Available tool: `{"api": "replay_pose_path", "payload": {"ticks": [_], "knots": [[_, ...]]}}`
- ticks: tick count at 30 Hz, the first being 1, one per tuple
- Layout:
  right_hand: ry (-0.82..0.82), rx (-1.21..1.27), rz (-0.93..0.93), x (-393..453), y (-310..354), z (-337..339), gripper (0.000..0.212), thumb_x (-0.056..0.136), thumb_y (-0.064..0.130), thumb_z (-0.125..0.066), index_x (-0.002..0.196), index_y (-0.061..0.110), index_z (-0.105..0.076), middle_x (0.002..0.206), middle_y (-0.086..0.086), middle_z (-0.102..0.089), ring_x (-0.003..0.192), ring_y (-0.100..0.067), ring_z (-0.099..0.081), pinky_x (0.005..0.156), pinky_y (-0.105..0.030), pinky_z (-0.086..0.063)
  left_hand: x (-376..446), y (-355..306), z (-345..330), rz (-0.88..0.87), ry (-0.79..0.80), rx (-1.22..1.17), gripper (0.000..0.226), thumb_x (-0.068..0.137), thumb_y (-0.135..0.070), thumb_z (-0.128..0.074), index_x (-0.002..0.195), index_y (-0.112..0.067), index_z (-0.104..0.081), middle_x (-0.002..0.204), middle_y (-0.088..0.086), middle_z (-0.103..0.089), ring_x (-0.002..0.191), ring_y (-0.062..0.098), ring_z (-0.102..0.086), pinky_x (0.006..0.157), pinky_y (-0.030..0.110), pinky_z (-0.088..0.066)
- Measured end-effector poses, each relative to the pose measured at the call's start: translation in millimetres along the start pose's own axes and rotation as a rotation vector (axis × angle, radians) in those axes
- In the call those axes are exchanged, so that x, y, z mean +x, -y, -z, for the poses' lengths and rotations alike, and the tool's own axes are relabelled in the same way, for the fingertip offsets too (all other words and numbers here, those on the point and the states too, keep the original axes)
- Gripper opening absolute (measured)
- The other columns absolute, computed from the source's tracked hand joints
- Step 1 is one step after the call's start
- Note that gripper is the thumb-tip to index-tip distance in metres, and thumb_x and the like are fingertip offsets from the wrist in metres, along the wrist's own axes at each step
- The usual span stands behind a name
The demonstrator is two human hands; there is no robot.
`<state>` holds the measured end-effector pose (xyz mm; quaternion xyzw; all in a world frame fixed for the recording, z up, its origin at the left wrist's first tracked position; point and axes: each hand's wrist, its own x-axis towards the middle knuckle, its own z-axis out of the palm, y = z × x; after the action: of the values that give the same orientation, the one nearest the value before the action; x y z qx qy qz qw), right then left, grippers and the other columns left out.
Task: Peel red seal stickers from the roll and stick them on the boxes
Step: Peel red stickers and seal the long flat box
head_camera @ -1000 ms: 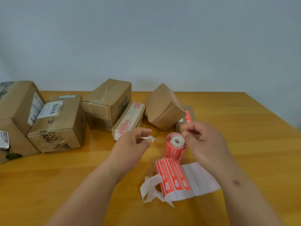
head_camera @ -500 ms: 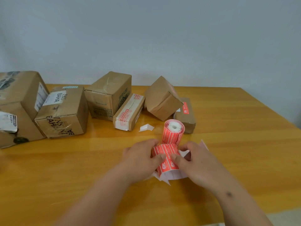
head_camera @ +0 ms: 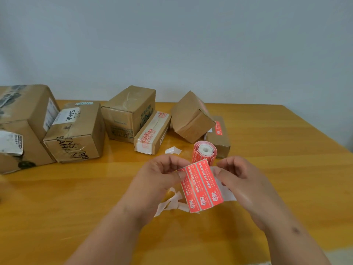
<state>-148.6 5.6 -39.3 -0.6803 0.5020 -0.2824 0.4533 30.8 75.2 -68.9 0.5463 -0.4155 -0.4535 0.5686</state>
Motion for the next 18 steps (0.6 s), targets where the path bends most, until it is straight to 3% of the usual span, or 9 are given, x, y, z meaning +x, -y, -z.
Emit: {"api": "replay_pose_path", "payload": {"ticks": [4, 6, 8, 10, 13, 18], "knots": [[0.186, 0.117, -0.006, -3.8, 0.4, 0.8, 0.033, 0.078, 0.052, -0.065, 0.092, 0.023, -0.071, 0.086, 0.006, -0.074, 0.077, -0.005, -0.068, 0.075, -0.027, -0.049, -1.5, 3.0, 1.7, -0.041, -0.024, -0.190, 0.006, 0.076, -0.014, -0.064, 0.080, -0.014, -0.069, 0.084, 0.006, -0.071, 0.087, 0.015, -0.068, 0.076, 0.026, -0.054], [0.285, 0.199, 0.056, -6.3, 1.7, 0.6, 0.042, 0.073, 0.059, -0.069, 0.090, 0.022, -0.074, 0.091, 0.003, -0.075, 0.083, -0.010, -0.070, 0.074, -0.020, -0.050, -0.5, 6.2, 1.4, -0.018, -0.056, -0.217, 0.007, 0.078, -0.011, -0.064, 0.083, -0.010, -0.068, 0.087, 0.009, -0.071, 0.089, 0.018, -0.067, 0.086, 0.034, -0.054], [0.307, 0.218, 0.110, -5.0, -0.3, 0.4, 0.050, 0.064, 0.061, -0.072, 0.083, 0.015, -0.072, 0.095, -0.006, -0.073, 0.089, -0.018, -0.069, 0.074, -0.024, -0.051, 0.6, 8.3, 0.3, 0.020, -0.095, -0.233, 0.007, 0.085, -0.006, -0.062, 0.090, -0.006, -0.067, 0.094, 0.015, -0.070, 0.095, 0.023, -0.066, 0.096, 0.043, -0.052], [0.306, 0.209, 0.146, -4.2, -3.3, -0.9, 0.047, 0.059, 0.054, -0.075, 0.082, 0.013, -0.071, 0.096, -0.015, -0.070, 0.085, -0.027, -0.065, 0.077, -0.033, -0.050, 1.5, 9.9, -0.6, 0.064, -0.129, -0.243, 0.008, 0.089, -0.003, -0.060, 0.092, -0.005, -0.067, 0.096, 0.016, -0.070, 0.096, 0.026, -0.065, 0.099, 0.048, -0.050], [0.267, 0.150, 0.172, -3.7, -4.3, -3.4, 0.032, 0.065, 0.044, -0.075, 0.079, 0.017, -0.070, 0.083, -0.013, -0.068, 0.074, -0.017, -0.060, 0.072, -0.031, -0.048, 1.1, 10.8, -0.5, 0.114, -0.151, -0.230, 0.011, 0.090, -0.004, -0.059, 0.089, -0.010, -0.068, 0.092, 0.011, -0.071, 0.095, 0.024, -0.066, 0.098, 0.046, -0.051], [0.265, -0.022, 0.188, -1.9, 6.6, 0.1, 0.009, 0.081, 0.024, -0.068, 0.074, 0.019, -0.067, 0.072, -0.002, -0.066, 0.065, -0.012, -0.061, 0.068, -0.021, -0.045, -5.5, -1.9, 1.6, 0.027, -0.028, -0.033, 0.018, 0.090, -0.025, -0.061, 0.106, -0.030, -0.068, 0.091, -0.009, -0.069, 0.091, 0.003, -0.067, 0.071, 0.017, -0.054]]}}
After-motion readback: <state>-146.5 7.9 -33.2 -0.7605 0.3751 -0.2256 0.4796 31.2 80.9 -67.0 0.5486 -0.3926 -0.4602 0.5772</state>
